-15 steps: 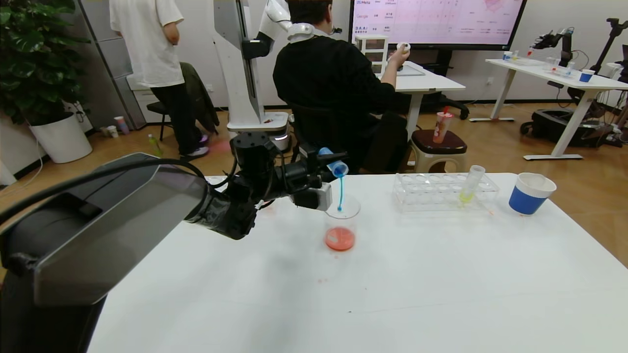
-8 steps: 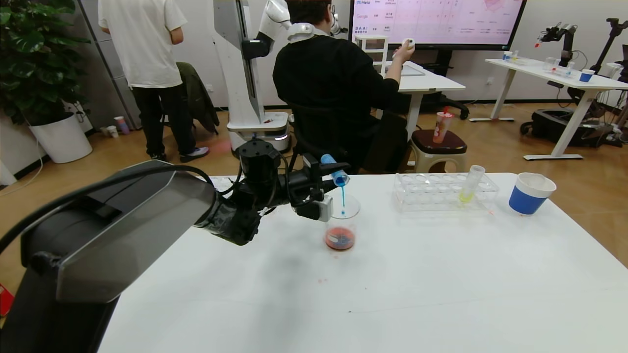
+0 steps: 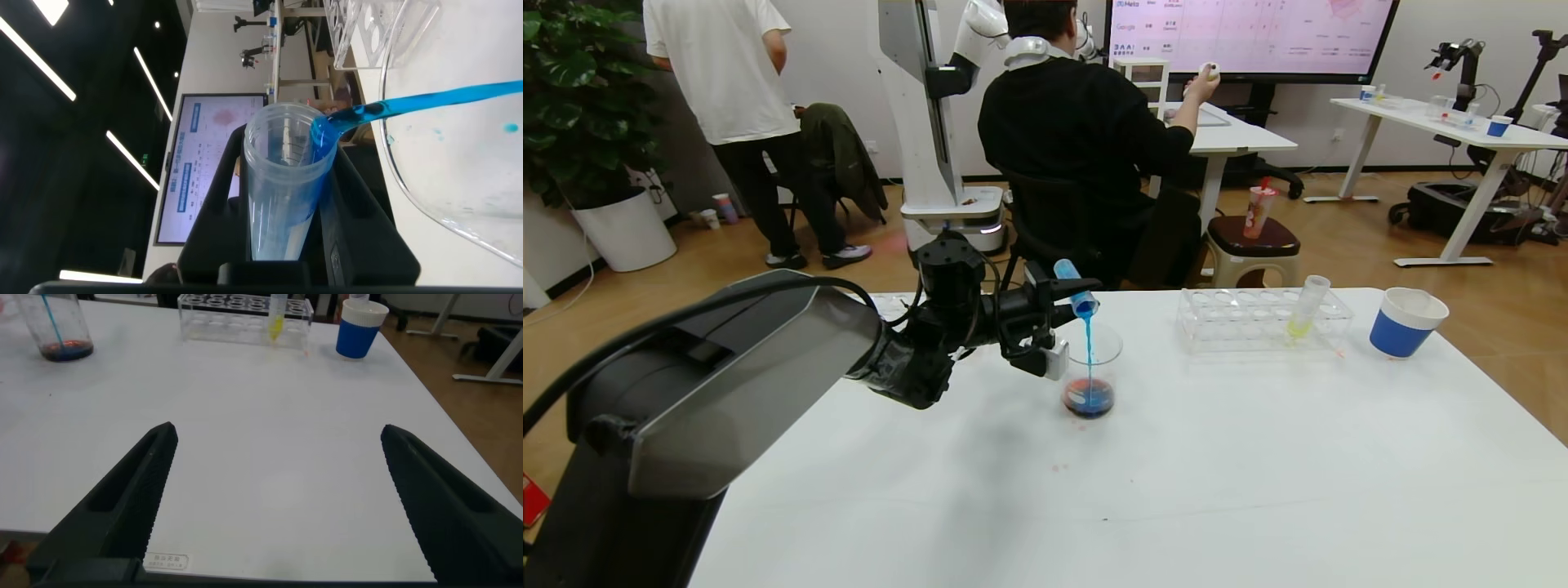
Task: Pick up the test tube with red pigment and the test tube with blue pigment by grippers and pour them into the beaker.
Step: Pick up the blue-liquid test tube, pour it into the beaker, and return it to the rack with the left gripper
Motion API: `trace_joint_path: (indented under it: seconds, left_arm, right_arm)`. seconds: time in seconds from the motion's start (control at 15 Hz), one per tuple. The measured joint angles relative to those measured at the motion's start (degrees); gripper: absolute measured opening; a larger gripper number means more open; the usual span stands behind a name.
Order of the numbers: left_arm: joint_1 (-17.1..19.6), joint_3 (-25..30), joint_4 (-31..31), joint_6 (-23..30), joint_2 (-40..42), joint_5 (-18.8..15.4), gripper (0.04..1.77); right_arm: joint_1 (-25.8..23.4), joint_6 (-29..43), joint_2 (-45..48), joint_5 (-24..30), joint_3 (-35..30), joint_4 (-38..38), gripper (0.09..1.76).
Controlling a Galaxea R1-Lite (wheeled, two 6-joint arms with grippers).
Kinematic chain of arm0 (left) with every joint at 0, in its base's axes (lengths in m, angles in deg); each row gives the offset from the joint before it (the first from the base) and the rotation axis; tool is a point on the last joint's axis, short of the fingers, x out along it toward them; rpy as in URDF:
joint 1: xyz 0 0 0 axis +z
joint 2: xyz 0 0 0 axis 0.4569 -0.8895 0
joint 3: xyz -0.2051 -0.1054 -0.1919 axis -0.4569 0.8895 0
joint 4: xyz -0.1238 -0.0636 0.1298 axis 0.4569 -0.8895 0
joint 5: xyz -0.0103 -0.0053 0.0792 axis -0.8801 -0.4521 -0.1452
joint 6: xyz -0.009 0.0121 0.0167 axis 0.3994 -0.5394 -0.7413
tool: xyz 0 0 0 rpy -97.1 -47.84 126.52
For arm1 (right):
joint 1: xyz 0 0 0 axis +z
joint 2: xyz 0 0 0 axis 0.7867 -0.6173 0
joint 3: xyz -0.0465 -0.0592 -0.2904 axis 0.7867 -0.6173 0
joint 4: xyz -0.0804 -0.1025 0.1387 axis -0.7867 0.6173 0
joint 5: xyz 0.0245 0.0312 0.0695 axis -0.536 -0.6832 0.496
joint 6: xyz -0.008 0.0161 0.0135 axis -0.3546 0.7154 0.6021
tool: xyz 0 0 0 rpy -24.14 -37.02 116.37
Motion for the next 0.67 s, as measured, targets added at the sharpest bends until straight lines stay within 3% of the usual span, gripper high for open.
trace_joint_path:
  seconds: [0.67]
  left_arm:
    - [0.71,-0.38,-0.22,-8.98,-0.28,-3.06,0.5]
  right_arm:
    - [0.0,0.0,-0.02,0.01,0.0,0.0,1.74]
